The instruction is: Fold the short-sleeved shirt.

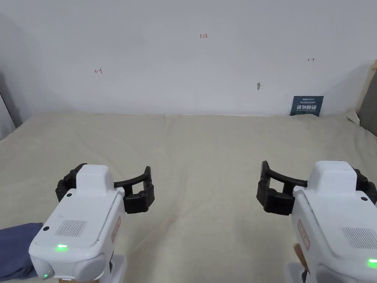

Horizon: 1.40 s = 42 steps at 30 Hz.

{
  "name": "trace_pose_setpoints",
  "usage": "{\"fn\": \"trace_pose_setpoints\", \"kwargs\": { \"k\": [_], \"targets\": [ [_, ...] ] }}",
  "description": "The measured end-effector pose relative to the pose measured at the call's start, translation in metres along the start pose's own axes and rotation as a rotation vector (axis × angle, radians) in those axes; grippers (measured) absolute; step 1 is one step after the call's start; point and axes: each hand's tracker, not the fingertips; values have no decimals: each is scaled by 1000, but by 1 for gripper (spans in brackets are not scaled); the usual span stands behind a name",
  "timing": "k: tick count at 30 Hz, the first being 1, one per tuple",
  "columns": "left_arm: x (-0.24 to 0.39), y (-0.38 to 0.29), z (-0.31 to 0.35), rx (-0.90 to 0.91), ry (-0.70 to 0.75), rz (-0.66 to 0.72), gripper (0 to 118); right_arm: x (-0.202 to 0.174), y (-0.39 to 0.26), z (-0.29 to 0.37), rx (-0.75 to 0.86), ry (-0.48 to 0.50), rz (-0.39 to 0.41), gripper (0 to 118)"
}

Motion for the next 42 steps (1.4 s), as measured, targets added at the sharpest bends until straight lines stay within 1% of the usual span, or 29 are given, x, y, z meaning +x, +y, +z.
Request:
{"fn": "trace_pose_setpoints", "kwargs": {
  "k": [2,3,4,5,6,8,12,14,17,21,25,30,33,36,39,42],
  "targets": [
    [0,2,0,1,-1,1,118,-1,4,-3,-91,-32,-32,118],
    [-1,3,1,0,-3,3,118,0,7,-6,-153,-23,-66,118],
    [-1,4,1,2,-5,5,118,1,9,-8,-210,-35,-96,118],
    [-1,5,2,3,-7,8,118,1,12,-12,-273,-59,-124,118],
    [-2,6,1,0,-11,13,118,0,15,-14,-330,-103,-143,118],
    [-4,6,0,-5,-18,21,118,0,17,-17,-404,-135,-188,118],
    [-6,6,-1,-10,-18,38,118,6,17,-18,-471,-94,-304,118],
    [-7,6,-1,-11,-16,45,118,6,17,-18,-474,-111,-319,118],
    [-9,6,-2,-10,-11,50,118,5,20,-20,-488,-130,-311,118],
    [-10,6,-2,-12,-6,46,118,3,20,-20,-479,-116,-293,118],
    [-11,6,-2,-12,-3,45,118,0,19,-20,-442,-96,-244,118],
    [-12,6,-3,-11,-1,42,118,-3,18,-20,-422,-104,-234,118],
    [-12,6,-3,-6,1,42,118,-2,16,-21,-378,-90,-224,118],
    [-12,7,-1,1,1,48,118,2,12,-20,-290,-38,-216,118],
    [-12,7,-1,1,5,48,118,2,8,-21,-217,-48,-181,118],
    [-12,7,-1,3,6,50,118,3,2,-19,-142,-23,-138,118]
  ]
}}
